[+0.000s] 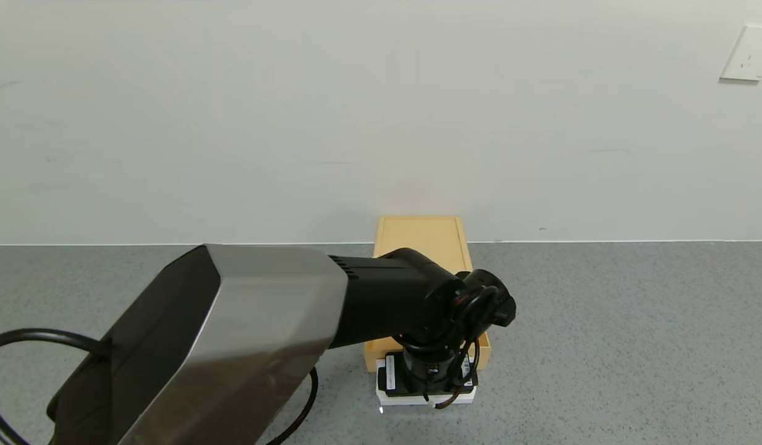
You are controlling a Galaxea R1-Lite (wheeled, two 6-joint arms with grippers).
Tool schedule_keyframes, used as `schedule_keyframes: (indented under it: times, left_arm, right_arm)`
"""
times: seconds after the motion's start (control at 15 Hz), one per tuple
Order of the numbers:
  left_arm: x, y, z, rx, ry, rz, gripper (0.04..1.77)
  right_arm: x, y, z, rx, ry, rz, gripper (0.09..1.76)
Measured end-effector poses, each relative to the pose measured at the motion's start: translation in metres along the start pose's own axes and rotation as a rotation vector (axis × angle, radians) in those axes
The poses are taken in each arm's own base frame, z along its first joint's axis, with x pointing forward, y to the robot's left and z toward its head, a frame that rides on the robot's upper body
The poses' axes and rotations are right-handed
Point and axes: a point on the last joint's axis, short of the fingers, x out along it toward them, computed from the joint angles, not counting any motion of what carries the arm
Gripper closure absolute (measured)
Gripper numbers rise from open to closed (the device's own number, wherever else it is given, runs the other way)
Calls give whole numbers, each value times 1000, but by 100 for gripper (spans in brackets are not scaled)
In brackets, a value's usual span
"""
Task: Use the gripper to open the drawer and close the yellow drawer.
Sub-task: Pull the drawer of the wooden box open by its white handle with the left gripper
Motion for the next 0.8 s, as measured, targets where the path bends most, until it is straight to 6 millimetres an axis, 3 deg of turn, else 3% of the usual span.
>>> schedule_keyframes:
  times: [0.8]
  left_arm:
    - [-7,1,-17,-1,26,22,9]
  right_arm:
    - [0,0,0,0,0,-1,14]
